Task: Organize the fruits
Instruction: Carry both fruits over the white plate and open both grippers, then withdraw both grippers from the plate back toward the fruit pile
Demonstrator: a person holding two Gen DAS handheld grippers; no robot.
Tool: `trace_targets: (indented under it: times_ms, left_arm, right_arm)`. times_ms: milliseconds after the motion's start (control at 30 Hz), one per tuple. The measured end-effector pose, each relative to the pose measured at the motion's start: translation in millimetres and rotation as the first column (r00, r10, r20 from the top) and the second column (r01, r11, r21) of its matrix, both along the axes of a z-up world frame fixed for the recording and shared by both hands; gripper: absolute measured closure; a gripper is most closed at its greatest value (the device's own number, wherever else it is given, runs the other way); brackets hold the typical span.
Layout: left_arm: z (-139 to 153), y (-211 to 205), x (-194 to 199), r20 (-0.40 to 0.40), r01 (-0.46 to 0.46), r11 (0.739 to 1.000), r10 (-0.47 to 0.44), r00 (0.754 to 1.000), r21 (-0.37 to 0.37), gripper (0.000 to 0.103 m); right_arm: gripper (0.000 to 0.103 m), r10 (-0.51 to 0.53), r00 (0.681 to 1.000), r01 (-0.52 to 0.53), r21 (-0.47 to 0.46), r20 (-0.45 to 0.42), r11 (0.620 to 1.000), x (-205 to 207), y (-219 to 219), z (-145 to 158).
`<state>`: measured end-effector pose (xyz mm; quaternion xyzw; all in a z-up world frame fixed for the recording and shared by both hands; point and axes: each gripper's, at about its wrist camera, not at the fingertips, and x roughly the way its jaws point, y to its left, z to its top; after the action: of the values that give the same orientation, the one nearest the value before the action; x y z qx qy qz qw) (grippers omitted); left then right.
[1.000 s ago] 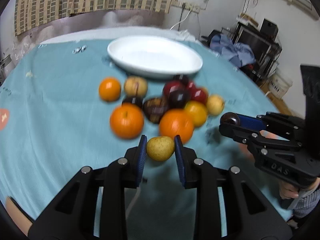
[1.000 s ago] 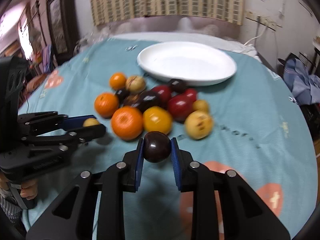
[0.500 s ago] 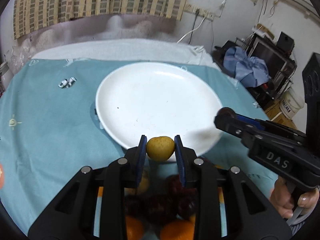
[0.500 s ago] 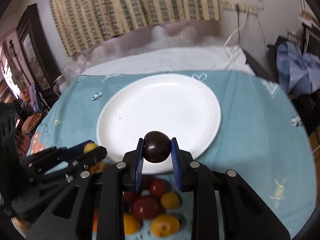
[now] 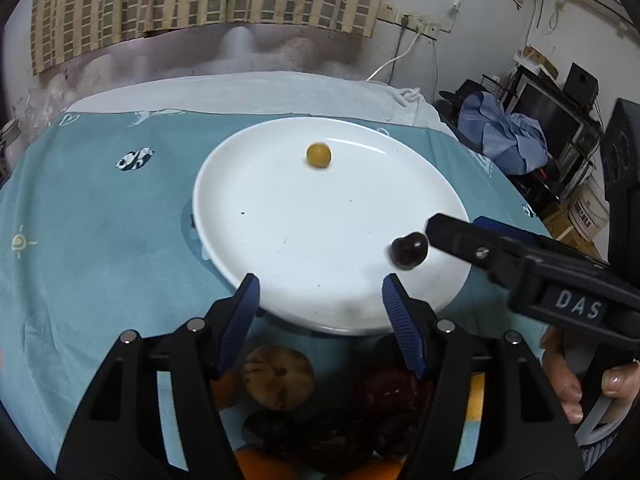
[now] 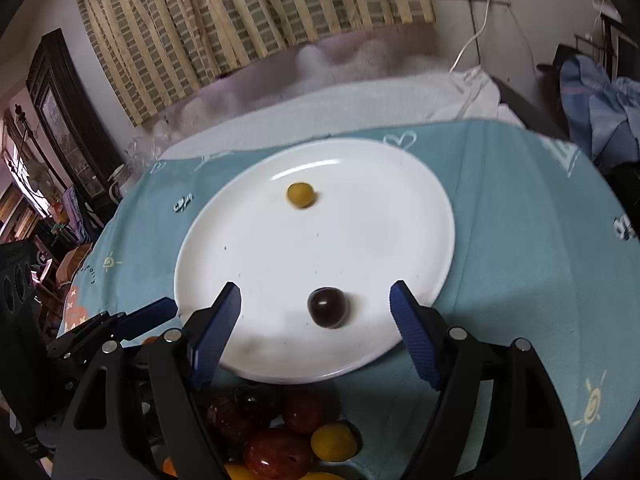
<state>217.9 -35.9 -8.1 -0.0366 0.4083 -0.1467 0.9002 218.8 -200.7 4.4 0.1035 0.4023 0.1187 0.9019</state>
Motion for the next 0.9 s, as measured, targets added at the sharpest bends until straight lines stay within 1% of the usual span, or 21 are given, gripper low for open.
trace_targets:
  times_ms: [100, 233, 267, 333, 400, 500, 567, 633, 700, 833, 900]
  left_arm:
    - [7.8, 18.1, -7.4, 0.02, -0.043, 0.999, 0.043, 0.999, -0.016, 0.032]
    - [18.4, 54.7, -33.1, 0.067, -0.141, 0.99, 0.142, 0.988, -0.031, 0.025]
    - [18.6, 62.8, -39.2, 0.072, -0.162, 0.986, 0.164, 0.984, -0.037, 0.023]
    - [14.2, 76.4, -50.0, 0.069, -0.194, 0.98, 0.197, 0.978, -0.042, 0.023]
    - [5.5, 84.2, -59.2, 0.058, -0.221, 0.975, 0.222, 0.973, -0.027, 0.023]
    - [-6.2, 84.2, -69.6, 0.057, -0.235, 0.972, 0.234, 0.971, 0.015, 0.023]
    - [-7.6, 79.1, -71.8, 0.077, -0.234, 0.971, 0.23, 0.97, 0.052, 0.022]
    - [-7.8, 72.3, -70.3, 0.107, -0.235, 0.965, 0.223, 0.969, 0.114, 0.02]
    - [-10.3, 70.5, -68.4, 0.112, -0.232, 0.962, 0.217, 0.97, 0.146, 0.019]
    - [-16.4, 69.9, -64.5, 0.096, -0.217, 0.963, 0.204, 0.974, 0.158, 0.019]
    - [-18.9, 66.9, -63.4, 0.099, -0.211, 0.961, 0.196, 0.976, 0.179, 0.017]
  right_arm:
    - [0.026, -0.009, 0.999, 0.008, 0.021, 0.05, 1.0, -12.1, -3.9, 17.9]
    - [0.026, -0.003, 0.996, 0.001, 0.029, 0.089, 1.0, -38.7, -3.4, 33.8]
    - [0.026, 0.004, 0.996, -0.007, 0.026, 0.092, 1.0, -47.7, -2.5, 34.2]
    - [0.025, 0.008, 0.995, -0.009, 0.012, 0.102, 1.0, -67.9, -1.4, 29.3]
    - [0.025, -0.003, 0.993, 0.004, -0.008, 0.116, 1.0, -85.1, -1.6, 23.6]
    - [0.025, -0.017, 0.991, 0.017, 0.0, 0.135, 1.0, -105.6, -7.0, 14.7]
    - [0.025, -0.025, 0.99, 0.022, 0.02, 0.139, 1.0, -111.9, -11.3, 13.9]
    - [0.025, -0.043, 0.99, 0.04, 0.022, 0.136, 0.999, -110.2, -15.9, 13.4]
    - [0.025, -0.062, 0.991, 0.059, 0.026, 0.117, 0.998, -105.1, -21.5, 11.6]
    - [0.025, -0.091, 0.995, 0.087, 0.115, 0.035, 0.99, -95.4, -39.9, 2.3]
    - [0.025, -0.094, 0.995, 0.09, 0.131, 0.022, 0.987, -95.3, -41.7, 1.2]
